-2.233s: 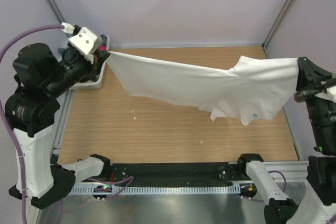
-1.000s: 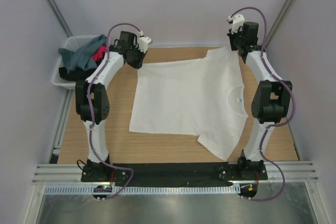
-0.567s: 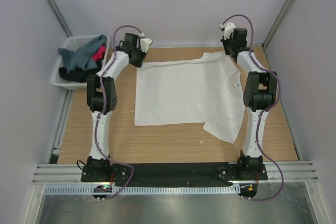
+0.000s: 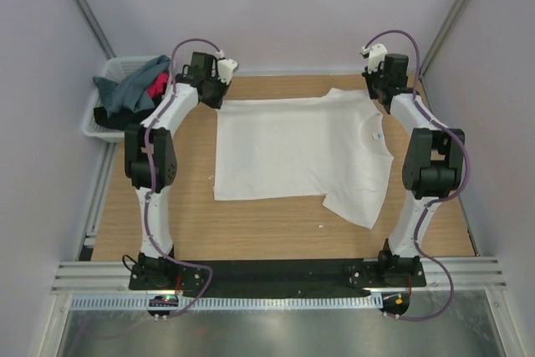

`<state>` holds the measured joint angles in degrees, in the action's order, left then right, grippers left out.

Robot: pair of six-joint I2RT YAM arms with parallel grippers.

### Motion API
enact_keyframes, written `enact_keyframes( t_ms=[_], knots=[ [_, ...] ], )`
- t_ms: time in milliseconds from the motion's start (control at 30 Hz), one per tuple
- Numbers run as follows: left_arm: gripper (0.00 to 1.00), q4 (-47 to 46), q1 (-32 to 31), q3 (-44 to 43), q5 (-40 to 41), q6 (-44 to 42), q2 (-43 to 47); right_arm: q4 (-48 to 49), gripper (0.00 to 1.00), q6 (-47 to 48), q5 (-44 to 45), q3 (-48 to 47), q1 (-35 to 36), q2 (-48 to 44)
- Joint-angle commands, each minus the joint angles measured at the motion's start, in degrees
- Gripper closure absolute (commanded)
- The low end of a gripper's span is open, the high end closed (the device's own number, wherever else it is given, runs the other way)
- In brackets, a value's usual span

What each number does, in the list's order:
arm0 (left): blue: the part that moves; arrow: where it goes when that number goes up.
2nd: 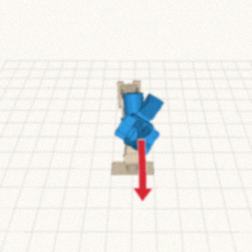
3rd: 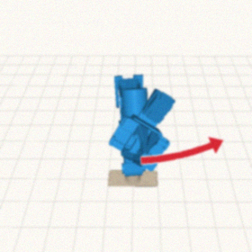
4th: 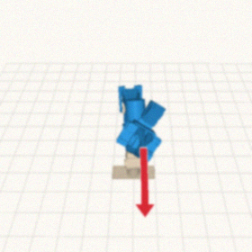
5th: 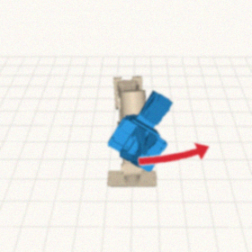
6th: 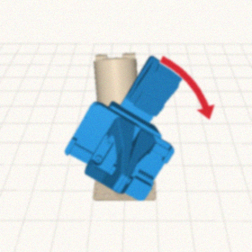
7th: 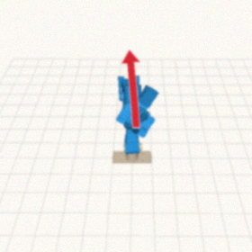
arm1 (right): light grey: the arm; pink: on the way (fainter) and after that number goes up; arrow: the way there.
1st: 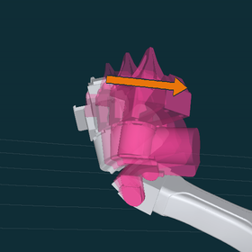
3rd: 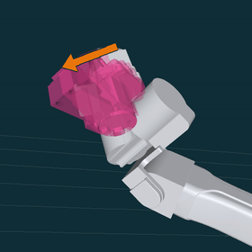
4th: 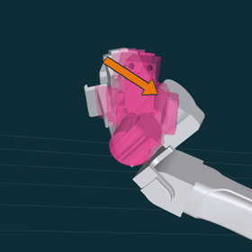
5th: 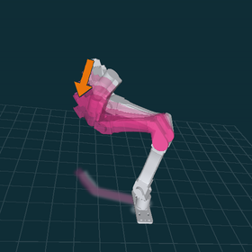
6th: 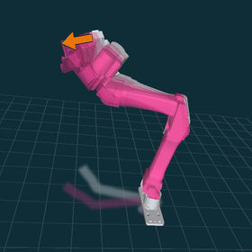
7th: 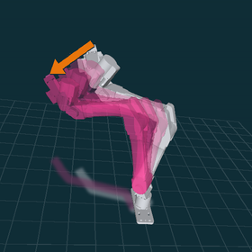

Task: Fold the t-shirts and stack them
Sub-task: Fold the tshirt

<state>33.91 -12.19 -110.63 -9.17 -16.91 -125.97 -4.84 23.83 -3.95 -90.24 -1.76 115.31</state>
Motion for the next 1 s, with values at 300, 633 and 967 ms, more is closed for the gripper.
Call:
enact_keyframes(
  t_ms=[300, 633, 967],
  knots=[
    [1.00, -0.2, -1.2, 11.6, -0.7, 0.8, 11.1, 3.3, 0.99, 0.8, -1.9, 16.3, -1.2, -16.2],
    [1.00, 4.5, -1.3, 10.8, -1.0, 2.9, 5.1, 1.9, 0.99, 1.3, -2.1, 19.0, -1.2, -12.2],
    [0.73, 7.9, -1.3, 11.0, -0.4, 6.1, 3.4, -3.1, 0.69, -0.1, -3.3, 16.9, -1.0, -10.5]
  ],
)
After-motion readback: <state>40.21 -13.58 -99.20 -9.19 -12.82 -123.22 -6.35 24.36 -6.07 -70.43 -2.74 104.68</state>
